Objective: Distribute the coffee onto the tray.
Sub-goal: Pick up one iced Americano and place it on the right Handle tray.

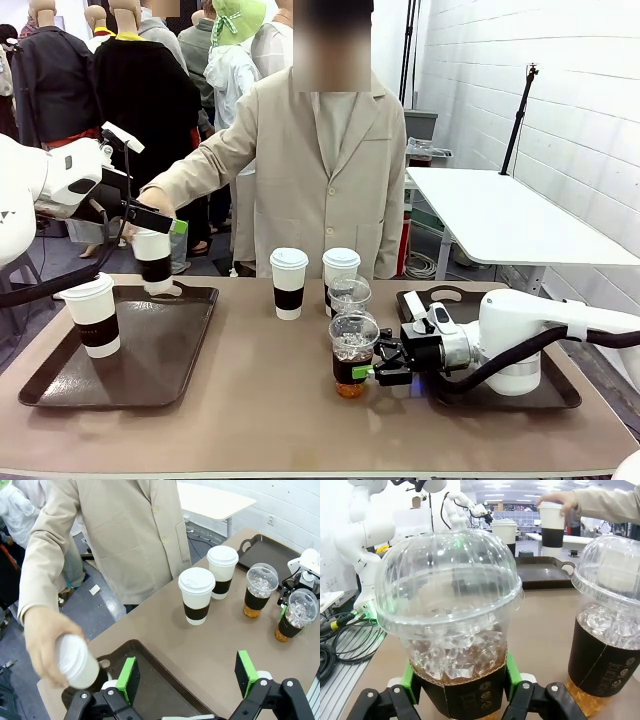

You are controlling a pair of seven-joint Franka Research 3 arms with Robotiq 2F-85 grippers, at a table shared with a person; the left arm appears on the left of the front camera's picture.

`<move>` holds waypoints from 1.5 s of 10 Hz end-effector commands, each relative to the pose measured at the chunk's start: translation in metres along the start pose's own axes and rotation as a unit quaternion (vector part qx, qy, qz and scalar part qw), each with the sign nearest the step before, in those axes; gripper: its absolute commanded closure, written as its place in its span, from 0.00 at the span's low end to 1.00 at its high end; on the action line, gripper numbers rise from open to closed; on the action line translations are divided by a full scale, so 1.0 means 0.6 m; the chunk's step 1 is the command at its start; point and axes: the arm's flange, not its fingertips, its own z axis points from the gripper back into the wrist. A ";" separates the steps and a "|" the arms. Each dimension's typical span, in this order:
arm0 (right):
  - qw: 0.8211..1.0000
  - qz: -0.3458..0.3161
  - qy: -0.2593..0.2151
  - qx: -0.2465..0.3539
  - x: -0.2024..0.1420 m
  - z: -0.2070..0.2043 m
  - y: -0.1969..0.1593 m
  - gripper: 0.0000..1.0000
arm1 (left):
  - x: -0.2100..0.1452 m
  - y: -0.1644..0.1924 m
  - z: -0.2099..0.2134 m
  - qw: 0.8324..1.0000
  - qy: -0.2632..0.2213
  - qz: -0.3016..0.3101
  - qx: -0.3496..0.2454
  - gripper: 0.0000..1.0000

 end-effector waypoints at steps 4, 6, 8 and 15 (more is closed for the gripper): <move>0.999 0.009 -0.043 0.021 0.081 0.044 0.063 0.23 | -0.002 0.000 -0.001 1.000 0.001 0.005 0.001 0.00; 1.000 0.007 -0.020 -0.009 0.131 0.106 0.100 0.23 | -0.002 0.000 -0.001 1.000 0.001 0.005 0.001 0.00; 0.999 -0.006 -0.007 -0.049 0.160 0.174 0.109 0.23 | -0.002 0.000 -0.001 1.000 0.001 0.005 0.001 0.00; 0.991 -0.014 -0.009 -0.134 0.174 0.308 0.045 0.23 | -0.002 0.000 -0.001 1.000 0.001 0.005 0.001 0.00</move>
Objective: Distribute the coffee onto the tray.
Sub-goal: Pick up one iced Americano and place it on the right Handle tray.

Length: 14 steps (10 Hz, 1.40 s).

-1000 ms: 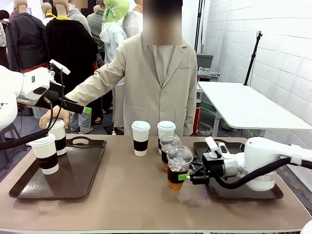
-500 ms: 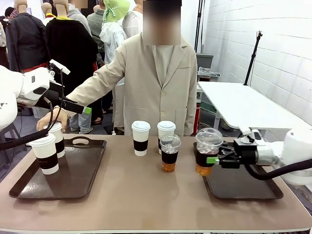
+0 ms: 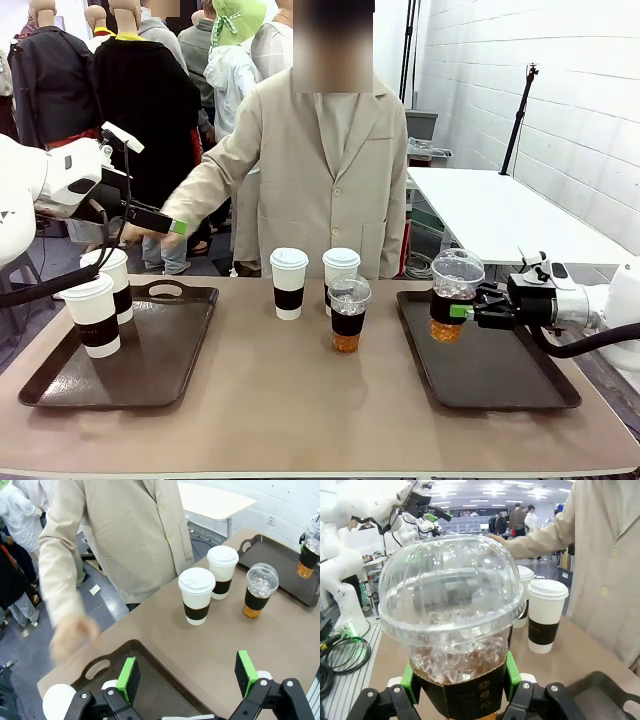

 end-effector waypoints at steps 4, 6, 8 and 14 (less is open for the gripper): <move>1.000 0.000 0.000 0.000 0.000 0.000 0.000 0.23 | -0.002 0.000 -0.002 1.000 0.001 0.004 0.001 0.00; 1.000 -0.004 0.002 -0.002 -0.005 0.001 -0.006 0.23 | -0.002 0.000 -0.002 1.000 0.001 0.004 0.001 0.00; 0.999 -0.006 0.012 0.033 -0.029 0.007 -0.010 0.23 | -0.002 0.000 -0.002 1.000 0.001 0.004 0.001 0.00; 0.996 -0.001 0.040 0.075 -0.099 0.019 -0.012 0.23 | -0.002 0.000 -0.002 1.000 0.001 0.004 0.001 0.00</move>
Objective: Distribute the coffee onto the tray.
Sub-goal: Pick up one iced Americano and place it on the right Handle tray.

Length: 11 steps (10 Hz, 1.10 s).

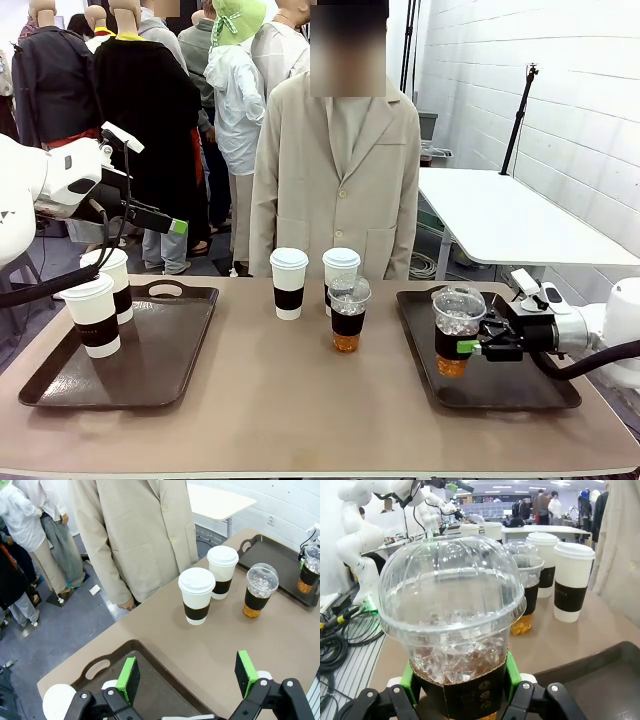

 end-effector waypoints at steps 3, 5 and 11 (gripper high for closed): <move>1.000 0.015 0.005 0.014 -0.034 -0.001 0.001 0.23 | -0.001 0.000 -0.002 1.000 0.001 0.004 0.001 0.00; 1.000 0.028 0.003 0.003 -0.053 -0.006 0.005 0.23 | -0.001 0.000 -0.002 1.000 0.001 0.004 0.001 0.00; 1.000 0.007 0.009 -0.018 -0.086 -0.006 0.003 0.23 | -0.001 0.000 -0.002 1.000 0.001 0.004 0.001 0.00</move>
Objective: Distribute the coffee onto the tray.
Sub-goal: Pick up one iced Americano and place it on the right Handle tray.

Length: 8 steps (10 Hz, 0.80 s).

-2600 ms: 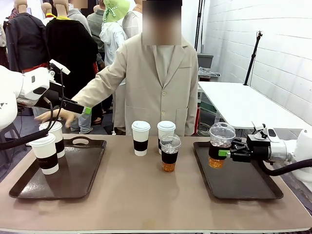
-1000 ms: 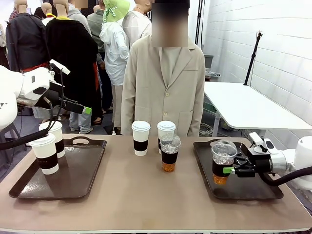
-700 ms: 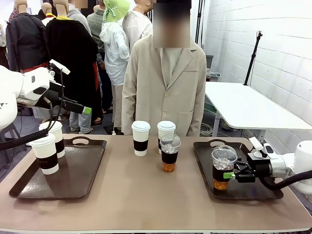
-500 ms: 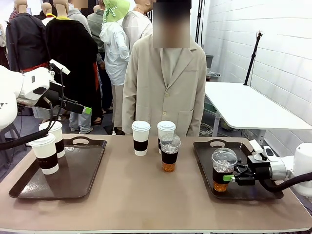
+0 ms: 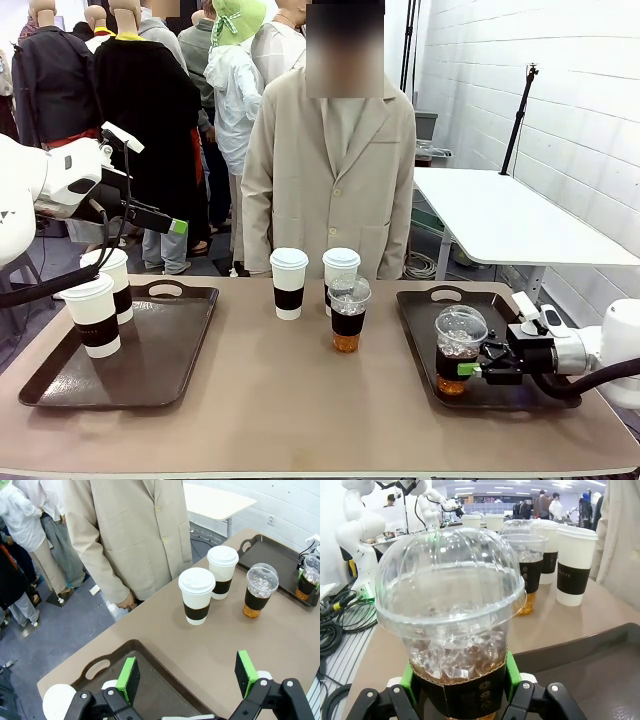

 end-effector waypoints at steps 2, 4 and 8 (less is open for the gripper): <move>1.000 -0.022 0.012 -0.015 -0.007 -0.005 0.003 0.04 | -0.001 0.000 -0.002 1.000 0.001 0.004 0.001 0.00; 0.999 -0.029 0.010 -0.022 0.000 0.002 0.006 0.00 | -0.001 0.000 -0.002 1.000 0.001 0.004 0.001 0.00; 0.997 -0.047 0.019 -0.049 0.017 0.039 0.035 0.00 | -0.001 0.000 -0.002 1.000 0.001 0.004 0.001 0.00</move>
